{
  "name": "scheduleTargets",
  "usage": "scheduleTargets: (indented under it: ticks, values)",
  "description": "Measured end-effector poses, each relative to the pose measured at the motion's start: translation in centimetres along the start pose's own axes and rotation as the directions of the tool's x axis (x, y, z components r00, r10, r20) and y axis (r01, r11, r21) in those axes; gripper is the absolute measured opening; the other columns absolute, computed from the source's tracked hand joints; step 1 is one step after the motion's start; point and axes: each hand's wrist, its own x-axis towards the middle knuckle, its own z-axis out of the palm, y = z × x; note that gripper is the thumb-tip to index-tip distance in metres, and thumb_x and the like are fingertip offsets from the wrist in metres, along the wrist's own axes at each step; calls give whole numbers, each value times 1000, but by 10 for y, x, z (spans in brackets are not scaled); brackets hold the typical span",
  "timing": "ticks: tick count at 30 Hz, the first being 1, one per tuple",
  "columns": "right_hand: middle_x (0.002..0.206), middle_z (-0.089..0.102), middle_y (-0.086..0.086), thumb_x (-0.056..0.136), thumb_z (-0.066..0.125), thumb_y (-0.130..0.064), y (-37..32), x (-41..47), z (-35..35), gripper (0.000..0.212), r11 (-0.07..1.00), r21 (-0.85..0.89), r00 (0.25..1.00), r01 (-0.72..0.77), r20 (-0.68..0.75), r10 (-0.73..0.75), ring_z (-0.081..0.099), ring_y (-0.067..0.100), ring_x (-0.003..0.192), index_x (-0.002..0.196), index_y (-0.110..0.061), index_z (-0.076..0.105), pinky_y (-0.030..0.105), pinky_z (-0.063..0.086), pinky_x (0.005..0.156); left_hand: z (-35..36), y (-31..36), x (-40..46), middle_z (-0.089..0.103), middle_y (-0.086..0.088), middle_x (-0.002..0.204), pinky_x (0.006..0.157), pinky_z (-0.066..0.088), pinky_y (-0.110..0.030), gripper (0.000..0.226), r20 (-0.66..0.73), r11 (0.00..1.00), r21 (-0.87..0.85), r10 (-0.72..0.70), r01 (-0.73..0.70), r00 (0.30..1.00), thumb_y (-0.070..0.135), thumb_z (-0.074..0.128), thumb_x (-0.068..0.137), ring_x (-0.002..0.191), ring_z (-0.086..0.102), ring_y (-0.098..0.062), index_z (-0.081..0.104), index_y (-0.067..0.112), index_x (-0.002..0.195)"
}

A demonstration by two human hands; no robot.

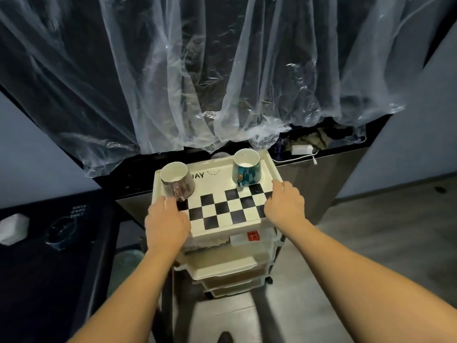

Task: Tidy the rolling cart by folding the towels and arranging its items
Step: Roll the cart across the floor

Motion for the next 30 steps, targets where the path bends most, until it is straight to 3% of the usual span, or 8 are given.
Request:
scheduleTargets:
  ticks: [4,7,10,15,18,22,25,30]
  values:
    - [161,1,13,88,43,-22,-5,24,37,71,989,-83,985,-120,118,129,15,37,142,151,-23,11,49,23,114,32,-36,31,23,-21,155,111,28,-53,65,205,939,92,-343,331,917,34,45,92,138,25,-41,26,8,148]
    - [161,-8,9,85,49,-26,-6,30,50,77,976,-151,978,-155,119,173,20,35,137,151,-24,9,44,30,108,47,-43,42,29,-22,150,102,37,-52,74,257,947,16,-315,321,914,40,43,94,130,36,-43,9,10,153]
    - [161,-10,7,81,51,-23,-7,34,51,80,965,-163,966,-207,123,229,25,34,131,150,-19,10,43,33,102,48,-38,43,35,-21,143,90,44,-51,75,260,948,-46,-292,314,920,37,43,96,120,45,-42,4,11,154]
    - [161,-13,4,82,52,-22,-1,30,48,83,960,-163,961,-227,121,248,25,33,132,151,-18,6,42,33,102,46,-31,33,37,-21,140,86,46,-50,73,274,946,-45,-298,322,914,36,40,98,114,49,-40,2,11,155]
    - [160,-7,4,82,52,-20,10,27,43,81,961,-129,953,-246,151,264,30,35,129,149,-25,7,44,32,103,46,-26,31,37,-20,139,86,45,-50,69,265,948,-33,-296,315,918,35,37,100,114,49,-40,3,11,155]
    - [139,29,10,85,45,-11,23,28,36,69,947,9,934,-321,170,315,40,37,114,142,-38,18,46,37,93,47,-21,35,39,-20,137,84,46,-50,63,247,951,-20,-295,309,923,32,33,102,112,51,-40,5,13,154]
    - [129,32,11,87,41,-6,27,30,34,67,939,77,926,-336,206,315,40,37,111,142,-40,21,43,45,82,48,-19,37,39,-20,136,82,48,-49,62,239,950,0,-304,313,922,30,33,101,108,54,-40,4,14,154]
    - [123,38,13,86,43,-6,22,31,32,59,936,93,923,-340,222,313,46,40,108,135,-36,30,41,47,81,45,-26,36,38,-19,135,77,44,-45,66,264,942,15,-327,335,907,21,36,98,102,56,-40,1,16,154]
